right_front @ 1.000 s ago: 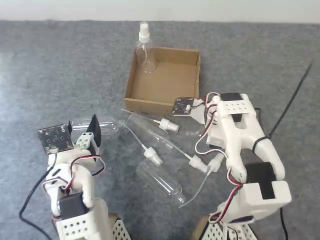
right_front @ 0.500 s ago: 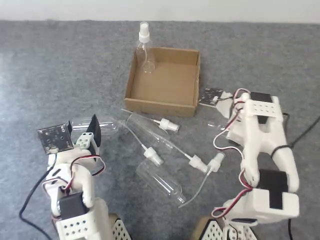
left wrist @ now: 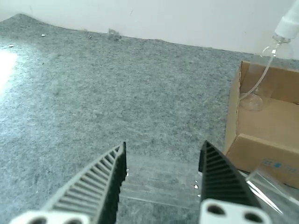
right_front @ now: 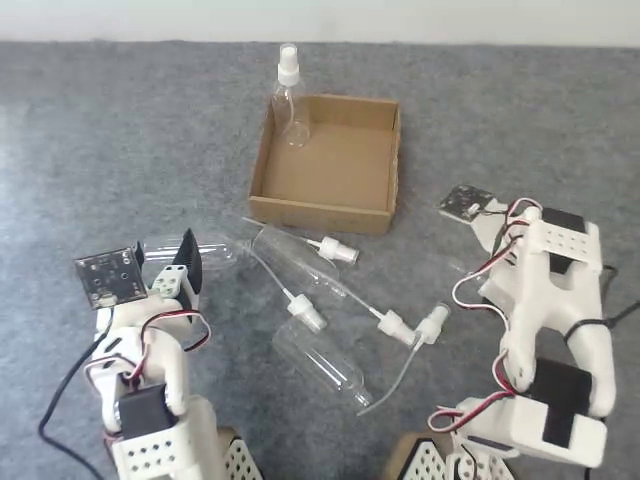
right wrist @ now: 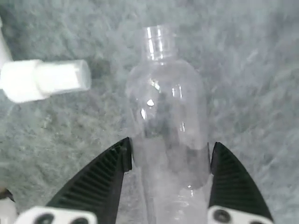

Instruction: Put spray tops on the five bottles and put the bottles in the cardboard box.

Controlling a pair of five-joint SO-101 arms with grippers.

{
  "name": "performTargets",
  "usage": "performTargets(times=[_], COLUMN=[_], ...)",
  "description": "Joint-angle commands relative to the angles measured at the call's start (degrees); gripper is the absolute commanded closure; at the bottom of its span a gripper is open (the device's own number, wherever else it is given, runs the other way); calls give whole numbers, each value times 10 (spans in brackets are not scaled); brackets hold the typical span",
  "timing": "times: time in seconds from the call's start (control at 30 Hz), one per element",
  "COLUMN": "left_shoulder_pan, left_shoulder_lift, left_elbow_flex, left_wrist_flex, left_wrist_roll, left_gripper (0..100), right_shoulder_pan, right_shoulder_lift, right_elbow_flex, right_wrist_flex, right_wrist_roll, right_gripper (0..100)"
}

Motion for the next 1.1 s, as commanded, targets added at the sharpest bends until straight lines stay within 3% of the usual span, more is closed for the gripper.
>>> performTargets(times=[0.0, 0.13, 0.33, 0.6, 0.83, 1.07], left_shoulder_pan=[-3, -3, -3, -3, -3, -3], left_shoulder_lift=[-9, -9, -9, -9, -9, -9], left_elbow_flex=[-5, -5, -5, -5, -5, -5], left_wrist_flex=[-17, -17, -17, -17, -17, -17], left_wrist_roll=[-4, -4, -4, -4, -4, -4], left_gripper=[758, 758, 758, 758, 758, 758], right_shoulder_pan=[7, -1, -16, -63, -113, -123], right_shoulder_lift=[-36, -36, -51, -80, -76, -75], right_elbow_flex=[-4, -5, -4, -5, -5, -6], right_wrist_flex=[-1, 0, 12, 13, 13, 7], right_wrist_roll=[-49, -58, -98, -102, -102, -98], right_gripper=[779, 762, 608, 608, 713, 712])
